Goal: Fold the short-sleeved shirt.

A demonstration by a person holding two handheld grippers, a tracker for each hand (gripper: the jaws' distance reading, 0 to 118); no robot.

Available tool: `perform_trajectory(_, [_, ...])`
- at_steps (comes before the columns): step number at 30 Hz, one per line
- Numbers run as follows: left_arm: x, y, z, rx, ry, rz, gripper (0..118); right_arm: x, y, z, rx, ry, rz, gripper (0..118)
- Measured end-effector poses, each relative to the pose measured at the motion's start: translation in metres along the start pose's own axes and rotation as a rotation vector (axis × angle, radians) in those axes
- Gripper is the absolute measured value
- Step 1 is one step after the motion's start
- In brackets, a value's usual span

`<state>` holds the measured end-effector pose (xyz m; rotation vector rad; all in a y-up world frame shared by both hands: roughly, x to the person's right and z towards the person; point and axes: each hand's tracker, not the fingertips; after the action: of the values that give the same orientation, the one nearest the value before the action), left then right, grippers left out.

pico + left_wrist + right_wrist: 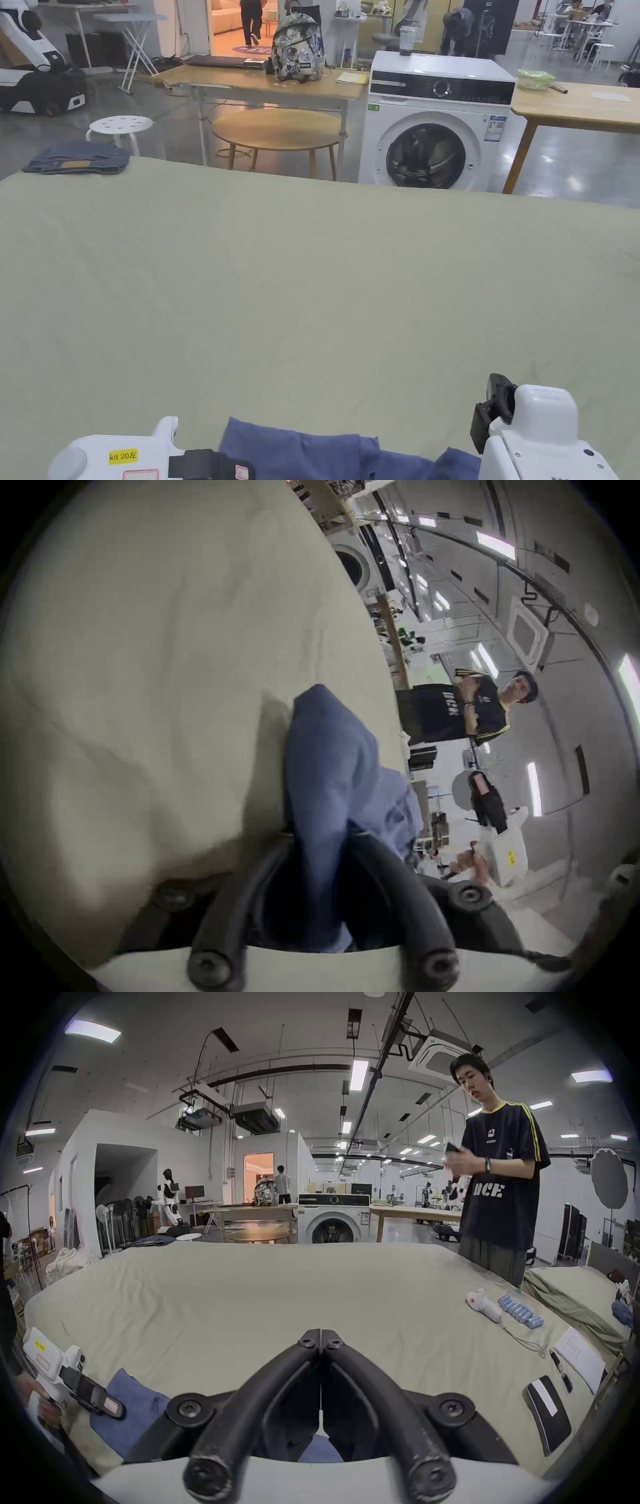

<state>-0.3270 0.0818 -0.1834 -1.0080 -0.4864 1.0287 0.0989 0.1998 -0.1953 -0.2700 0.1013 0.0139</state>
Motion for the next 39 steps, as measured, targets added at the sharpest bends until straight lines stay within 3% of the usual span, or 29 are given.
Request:
perform_trajectory(8, [0.026,-0.002,0.028,0.039,-0.018,-0.053,5,0.002,0.002,0.001,-0.003,-0.005,0.012,0])
perform_trajectory(16, [0.052,0.020,0.108,0.133,0.091,-0.126,5,0.001,0.006,0.002,0.004,0.002,0.020,0])
perform_trajectory(21, [0.089,0.019,0.128,0.171,0.226,-0.240,5,-0.003,0.006,0.003,0.004,0.014,0.021,0])
perform_trajectory(25, [0.133,0.000,0.115,0.136,0.290,-0.336,5,-0.004,0.004,0.004,0.001,0.019,0.023,0])
perform_trajectory(39, [0.199,-0.032,0.021,-0.027,0.233,-0.531,5,0.006,0.001,0.010,-0.005,0.002,0.009,0])
